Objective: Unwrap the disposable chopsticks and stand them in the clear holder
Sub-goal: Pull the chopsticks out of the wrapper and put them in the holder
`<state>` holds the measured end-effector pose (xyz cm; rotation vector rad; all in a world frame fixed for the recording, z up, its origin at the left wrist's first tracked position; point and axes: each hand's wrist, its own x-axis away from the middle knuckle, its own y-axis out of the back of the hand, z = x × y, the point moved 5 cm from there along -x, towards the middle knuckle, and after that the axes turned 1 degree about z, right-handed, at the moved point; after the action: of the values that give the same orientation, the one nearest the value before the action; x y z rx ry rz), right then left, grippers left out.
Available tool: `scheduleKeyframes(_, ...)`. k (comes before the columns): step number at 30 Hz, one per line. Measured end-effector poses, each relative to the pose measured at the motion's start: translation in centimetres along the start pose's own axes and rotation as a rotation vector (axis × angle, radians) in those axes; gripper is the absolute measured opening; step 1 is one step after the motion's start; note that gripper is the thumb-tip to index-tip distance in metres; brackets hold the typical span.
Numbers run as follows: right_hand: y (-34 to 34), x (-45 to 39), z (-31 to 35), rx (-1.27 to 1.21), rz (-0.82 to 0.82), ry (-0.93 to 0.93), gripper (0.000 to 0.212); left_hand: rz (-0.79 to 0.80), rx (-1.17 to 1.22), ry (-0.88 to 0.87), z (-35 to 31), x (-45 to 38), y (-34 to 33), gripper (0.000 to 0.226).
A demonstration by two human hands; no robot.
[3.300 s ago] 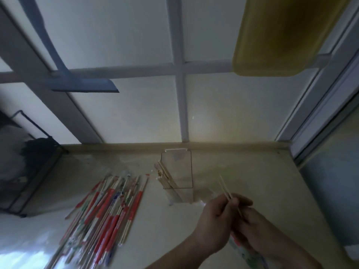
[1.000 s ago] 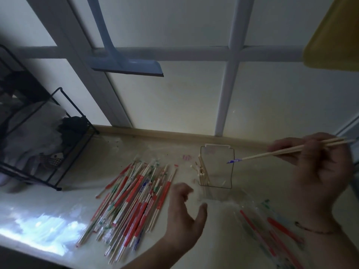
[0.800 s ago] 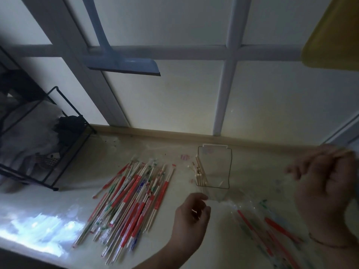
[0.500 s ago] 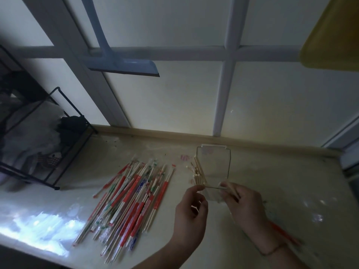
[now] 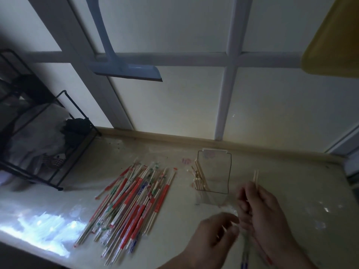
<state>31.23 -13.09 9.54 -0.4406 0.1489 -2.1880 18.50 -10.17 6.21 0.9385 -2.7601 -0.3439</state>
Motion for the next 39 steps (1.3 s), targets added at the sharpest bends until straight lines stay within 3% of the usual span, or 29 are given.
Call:
scheduleKeyframes(3,-0.8,0.6,1.8,-0.272,0.048,0.037,0.04,0.273,-0.055,-0.047,-2.6,-0.1,-2.2,0.026)
scheduleKeyframes(6,-0.2,0.2,3.4,-0.324,0.008,0.137,0.033,0.289,0.0,0.033,-3.6,0.0,-2.4,0.025)
scheduleKeyframes(8,1.6,0.4,4.4,0.074,-0.148,0.309,0.047,0.252,0.1,0.151,-3.5,0.1,-1.8,0.034)
scheduleKeyframes(10,3.3,1.5,6.0,0.593,-0.297,0.635,0.068,0.233,0.134,0.244,-3.8,-0.1,-0.9,0.038)
scheduleKeyframes(11,2.9,2.3,6.6,0.841,-0.219,0.871,0.068,0.236,0.165,0.285,-4.1,-0.2,-0.5,0.038)
scheduleKeyframes(13,0.8,3.4,5.2,1.246,0.152,1.238,0.062,0.271,0.211,0.334,-5.3,-0.3,0.6,0.035)
scheduleKeyframes(15,-0.2,3.5,2.7,1.376,0.421,1.349,0.051,0.32,0.227,0.356,-6.3,-0.4,1.5,0.028)
scheduleKeyframes(18,-0.6,2.8,2.0,1.296,0.456,1.37,0.033,0.409,0.263,0.429,-7.8,0.1,2.3,0.025)
scheduleKeyframes(22,-0.9,2.2,3.2,1.123,0.418,1.253,0.034,0.503,0.281,0.438,-10.1,1.2,3.8,0.043)
scheduleKeyframes(23,-0.9,1.9,3.4,1.048,0.411,1.153,0.029,0.413,0.16,0.32,-10.8,1.1,4.7,0.05)
scheduleKeyframes(26,-1.3,1.0,4.2,0.805,0.346,0.814,0.022,-0.043,-0.248,-0.293,-13.9,0.5,7.5,0.047)
scheduleKeyframes(28,-2.5,0.7,5.6,0.715,0.305,0.76,0.024,-0.123,-0.311,-0.53,-15.4,-0.7,8.3,0.034)
scheduleKeyframes(30,-3.8,-0.2,6.7,0.691,0.288,0.767,0.024,-0.125,-0.371,-0.657,-16.7,-2.8,8.9,0.03)
scheduleKeyframes(32,-4.7,-1.7,6.9,0.678,0.301,0.688,0.05,-0.157,-0.4,-0.694,-17.2,-5.0,9.7,0.018)
scheduleKeyframes(34,-4.8,-3.2,6.2,0.678,0.333,0.593,0.06,-0.169,-0.45,-0.676,-16.5,-6.8,10.1,0.012)
scheduleKeyframes(39,-4.3,-4.3,3.9,0.724,0.399,0.543,0.046,-0.089,-0.511,-0.548,-12.2,-8.8,10.3,0.009)
